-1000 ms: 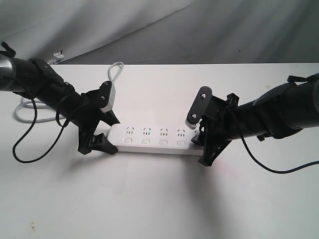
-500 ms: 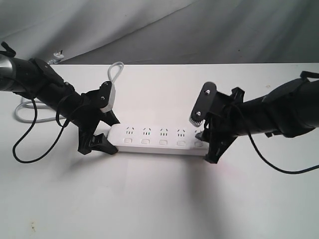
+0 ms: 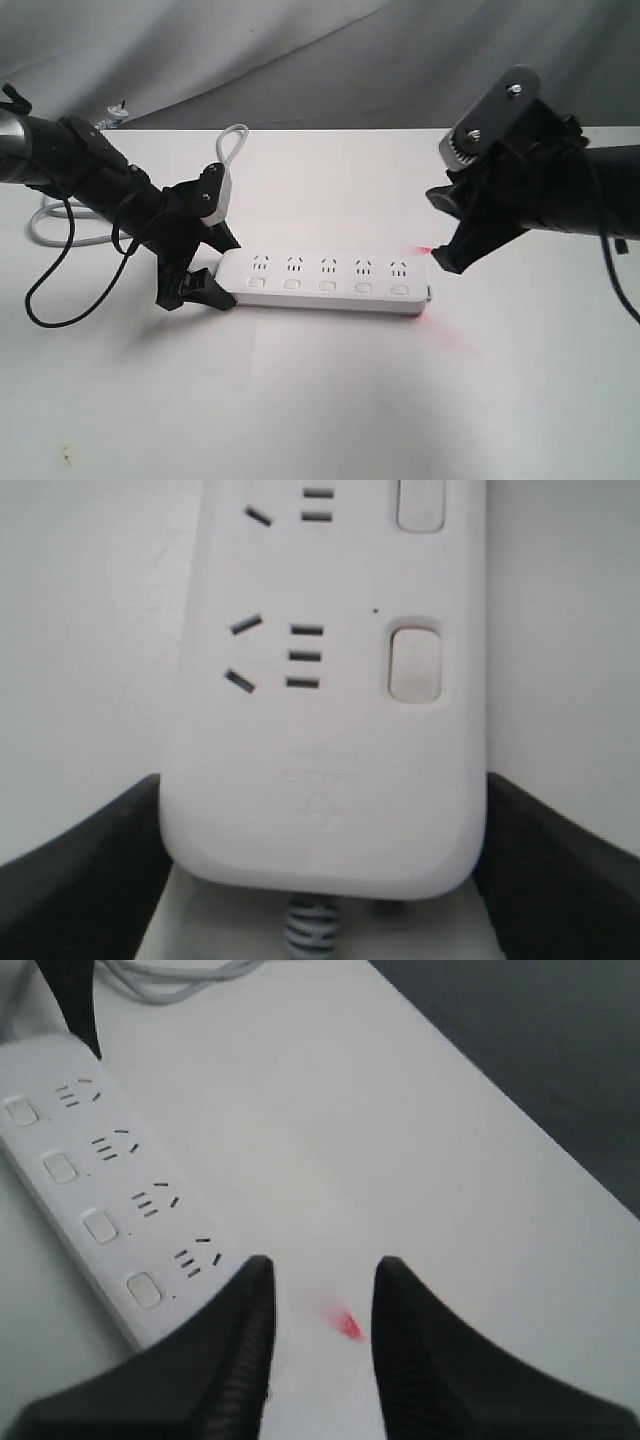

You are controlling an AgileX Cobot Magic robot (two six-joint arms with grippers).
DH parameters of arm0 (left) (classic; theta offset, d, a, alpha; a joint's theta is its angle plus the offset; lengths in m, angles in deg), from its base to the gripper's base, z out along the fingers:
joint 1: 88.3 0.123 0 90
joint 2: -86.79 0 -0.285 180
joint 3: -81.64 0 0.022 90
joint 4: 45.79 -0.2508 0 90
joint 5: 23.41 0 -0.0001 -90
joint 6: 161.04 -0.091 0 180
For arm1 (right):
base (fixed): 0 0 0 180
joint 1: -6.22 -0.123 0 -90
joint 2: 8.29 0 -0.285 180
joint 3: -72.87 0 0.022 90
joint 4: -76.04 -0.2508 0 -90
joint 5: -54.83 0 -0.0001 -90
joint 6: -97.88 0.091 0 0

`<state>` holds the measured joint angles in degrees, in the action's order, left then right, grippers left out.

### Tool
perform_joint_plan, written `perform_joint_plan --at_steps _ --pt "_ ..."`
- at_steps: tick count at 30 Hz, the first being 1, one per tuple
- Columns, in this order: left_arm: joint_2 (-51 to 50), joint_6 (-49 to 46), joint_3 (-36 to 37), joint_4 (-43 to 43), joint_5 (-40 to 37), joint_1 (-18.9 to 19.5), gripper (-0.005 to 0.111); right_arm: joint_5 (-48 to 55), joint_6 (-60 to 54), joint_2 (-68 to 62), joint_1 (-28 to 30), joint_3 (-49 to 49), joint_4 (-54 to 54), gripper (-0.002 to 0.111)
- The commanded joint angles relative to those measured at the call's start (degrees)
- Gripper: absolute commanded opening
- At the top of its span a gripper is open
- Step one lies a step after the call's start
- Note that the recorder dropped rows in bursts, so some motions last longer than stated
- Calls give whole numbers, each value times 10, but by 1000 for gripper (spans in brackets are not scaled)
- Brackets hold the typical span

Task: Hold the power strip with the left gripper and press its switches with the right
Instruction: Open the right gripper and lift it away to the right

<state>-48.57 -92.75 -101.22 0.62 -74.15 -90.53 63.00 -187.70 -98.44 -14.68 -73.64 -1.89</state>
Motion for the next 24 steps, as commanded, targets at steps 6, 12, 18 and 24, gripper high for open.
perform_joint_plan --at_steps 6,12,18,24 --pt "0 3 -2 1 -5 -1 54 -47 1 222 3 117 -30 0" --pt "0 3 -2 1 -5 -1 54 -29 17 301 3 178 -37 0" --pt "0 3 -2 1 -5 -1 54 -13 31 321 3 196 -45 0" --pt "0 3 -2 1 -5 -1 54 -15 31 343 2 196 -45 0"
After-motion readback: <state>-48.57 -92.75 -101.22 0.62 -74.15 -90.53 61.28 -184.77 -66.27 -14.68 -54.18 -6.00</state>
